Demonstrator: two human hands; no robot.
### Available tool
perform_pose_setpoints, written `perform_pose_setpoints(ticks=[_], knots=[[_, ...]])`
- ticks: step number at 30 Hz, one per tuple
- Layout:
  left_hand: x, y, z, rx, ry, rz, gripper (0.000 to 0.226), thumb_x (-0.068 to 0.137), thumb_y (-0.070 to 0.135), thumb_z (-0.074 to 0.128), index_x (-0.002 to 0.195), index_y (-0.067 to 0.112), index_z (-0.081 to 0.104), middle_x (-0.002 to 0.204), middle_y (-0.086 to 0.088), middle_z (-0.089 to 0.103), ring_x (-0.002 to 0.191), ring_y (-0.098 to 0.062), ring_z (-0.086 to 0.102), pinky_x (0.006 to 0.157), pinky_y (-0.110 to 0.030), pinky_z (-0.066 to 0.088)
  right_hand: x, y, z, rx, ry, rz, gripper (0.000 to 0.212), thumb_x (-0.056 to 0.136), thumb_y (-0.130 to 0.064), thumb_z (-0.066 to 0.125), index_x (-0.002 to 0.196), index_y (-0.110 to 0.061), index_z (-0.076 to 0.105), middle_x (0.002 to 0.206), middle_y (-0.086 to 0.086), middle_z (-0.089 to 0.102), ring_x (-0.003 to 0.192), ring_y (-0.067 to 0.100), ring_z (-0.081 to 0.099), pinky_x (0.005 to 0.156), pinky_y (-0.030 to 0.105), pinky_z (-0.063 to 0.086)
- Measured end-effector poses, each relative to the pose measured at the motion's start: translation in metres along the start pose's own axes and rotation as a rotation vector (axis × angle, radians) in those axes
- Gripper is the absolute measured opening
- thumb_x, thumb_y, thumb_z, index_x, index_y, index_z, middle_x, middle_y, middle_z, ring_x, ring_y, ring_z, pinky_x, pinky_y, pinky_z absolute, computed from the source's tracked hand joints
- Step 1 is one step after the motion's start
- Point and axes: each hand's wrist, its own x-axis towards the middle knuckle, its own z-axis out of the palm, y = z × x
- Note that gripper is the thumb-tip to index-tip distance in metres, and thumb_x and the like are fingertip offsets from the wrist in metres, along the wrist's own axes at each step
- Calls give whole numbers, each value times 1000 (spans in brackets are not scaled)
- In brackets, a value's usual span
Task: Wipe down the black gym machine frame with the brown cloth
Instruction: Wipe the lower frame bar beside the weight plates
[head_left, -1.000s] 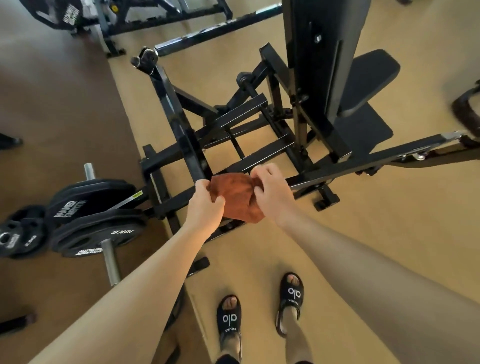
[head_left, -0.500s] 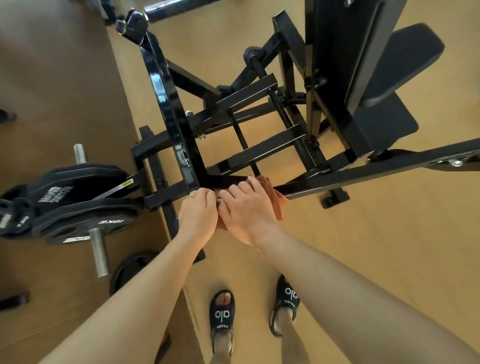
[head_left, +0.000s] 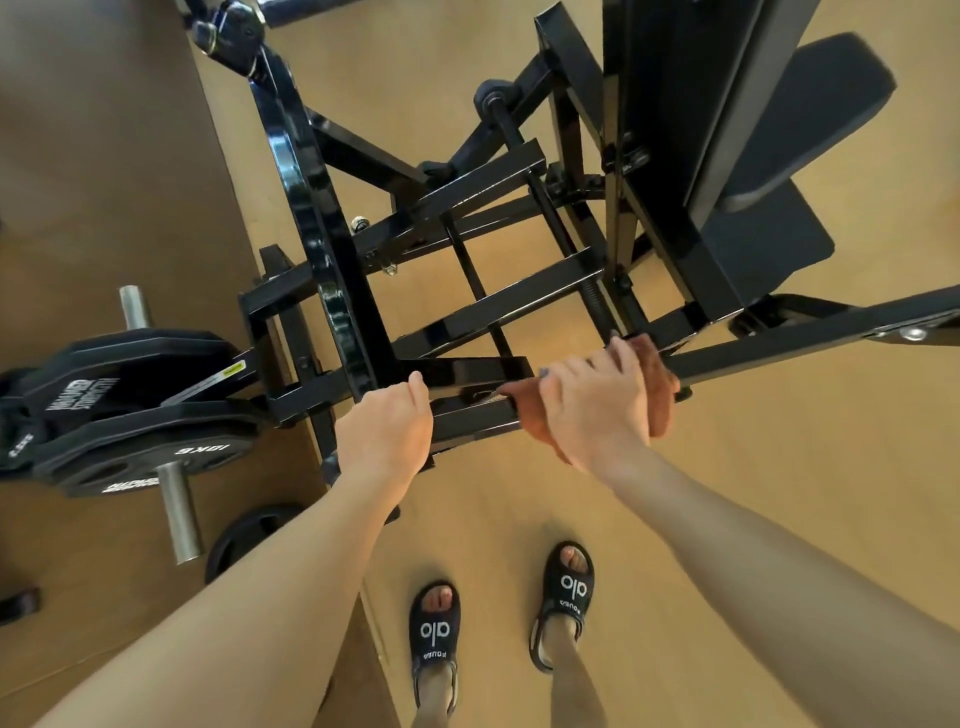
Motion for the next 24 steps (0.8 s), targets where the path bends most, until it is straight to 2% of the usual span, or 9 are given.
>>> perform_pose_setpoints(ticks=[2,3,5,6,10,15,19,22,24], knots=[[-2,-2,3,-60,46,-14,31,109,25,41,134,13,55,85,7,57,72,-12,62,57,-24,50,-4,-47,3,72,27,-94,55,109,-40,24,90,-24,73,91,-5,76,93,20,68,115,45,34],[-2,-3,4,-77,75,-16,29,110,29,39,116,13,62,82,6,61,74,-14,66,63,-27,54,-5,-68,5,114,42,-124,56,110,-39,24,87,-24,72,88,-5,75,90,19,68,114,44,36],[1,-5,9,-181,180,-46,47,111,37,30,83,15,62,70,5,61,68,-15,67,67,-31,54,-7,-95,8,169,53,-156,58,110,-39,23,83,-23,72,86,-4,75,87,18,67,113,42,37],[1,-5,9,-215,196,-71,53,111,38,28,78,15,62,67,5,60,66,-15,66,67,-32,53,-6,-98,9,175,53,-182,58,110,-39,24,84,-23,73,87,-4,75,87,19,68,112,42,37],[2,-7,10,-218,159,-51,56,111,38,27,78,12,64,67,2,61,66,-15,64,72,-37,56,5,-42,7,109,12,-351,58,110,-42,23,88,-24,73,91,-5,77,86,17,70,100,39,44],[2,-8,11,-210,142,-15,53,111,41,29,74,17,59,66,5,60,64,-8,62,71,-34,55,13,34,3,-17,-20,-127,59,109,-45,22,88,-25,73,86,-10,75,82,13,67,102,38,40],[1,-7,7,-220,120,-16,50,110,41,30,74,19,57,68,6,59,64,-4,59,69,-27,49,6,-15,-3,12,-43,3,54,108,-43,21,91,-25,70,90,-7,72,91,18,65,112,42,34],[2,-7,7,-186,124,-1,49,110,41,28,77,19,57,69,8,59,64,-4,59,67,-27,49,-3,-70,-8,167,-72,-144,50,106,-43,22,91,-25,65,92,-4,70,91,19,64,112,44,34],[2,-7,8,-210,136,-9,47,110,42,28,77,22,55,69,9,58,64,-5,59,66,-27,49,-6,-87,-11,212,-115,-279,48,104,-46,22,103,-22,64,102,-2,69,99,21,62,115,46,31]])
